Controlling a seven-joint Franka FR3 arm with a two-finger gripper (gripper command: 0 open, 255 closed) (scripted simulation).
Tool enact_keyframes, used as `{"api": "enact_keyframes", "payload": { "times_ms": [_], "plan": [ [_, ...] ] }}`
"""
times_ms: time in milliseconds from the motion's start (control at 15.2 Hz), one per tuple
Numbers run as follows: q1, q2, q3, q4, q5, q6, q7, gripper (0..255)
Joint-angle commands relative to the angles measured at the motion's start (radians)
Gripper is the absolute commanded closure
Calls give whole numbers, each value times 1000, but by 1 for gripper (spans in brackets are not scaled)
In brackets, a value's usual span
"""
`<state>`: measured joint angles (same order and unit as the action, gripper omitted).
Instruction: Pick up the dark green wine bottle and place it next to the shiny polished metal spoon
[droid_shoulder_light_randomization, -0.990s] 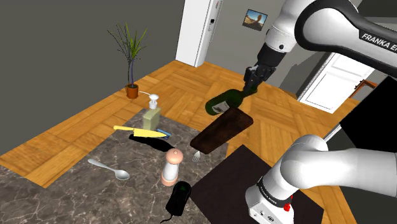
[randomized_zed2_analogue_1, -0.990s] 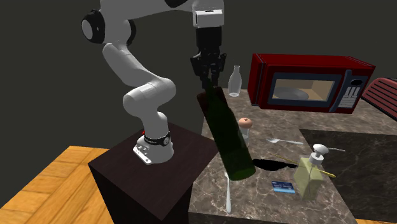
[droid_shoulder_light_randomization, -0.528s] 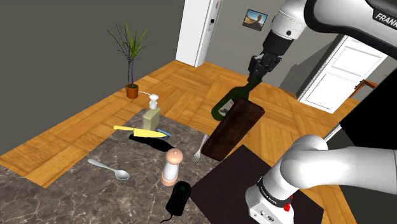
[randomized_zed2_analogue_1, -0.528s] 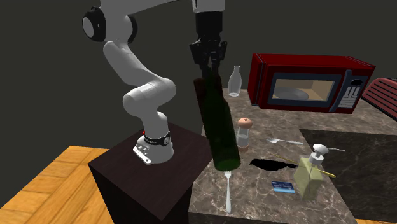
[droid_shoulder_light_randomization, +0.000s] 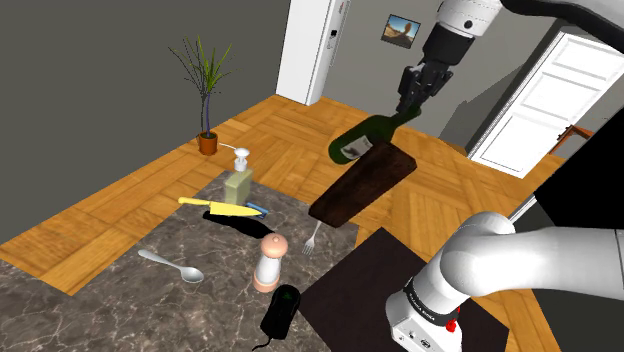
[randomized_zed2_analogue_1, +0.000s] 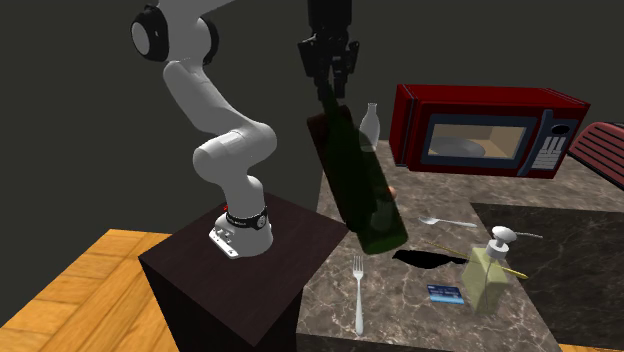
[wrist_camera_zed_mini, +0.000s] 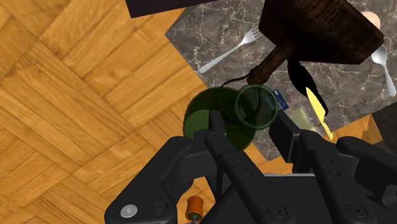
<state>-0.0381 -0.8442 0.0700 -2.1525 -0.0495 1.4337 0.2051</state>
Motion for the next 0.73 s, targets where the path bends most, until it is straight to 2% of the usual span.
{"api": "enact_keyframes", "payload": {
  "times_ms": [0, 660],
  "plan": [
    [-1, 14, 1, 38, 0, -23, -1, 255],
    [-8, 99, 2, 239, -5, -138, -10, 255]
  ]
}}
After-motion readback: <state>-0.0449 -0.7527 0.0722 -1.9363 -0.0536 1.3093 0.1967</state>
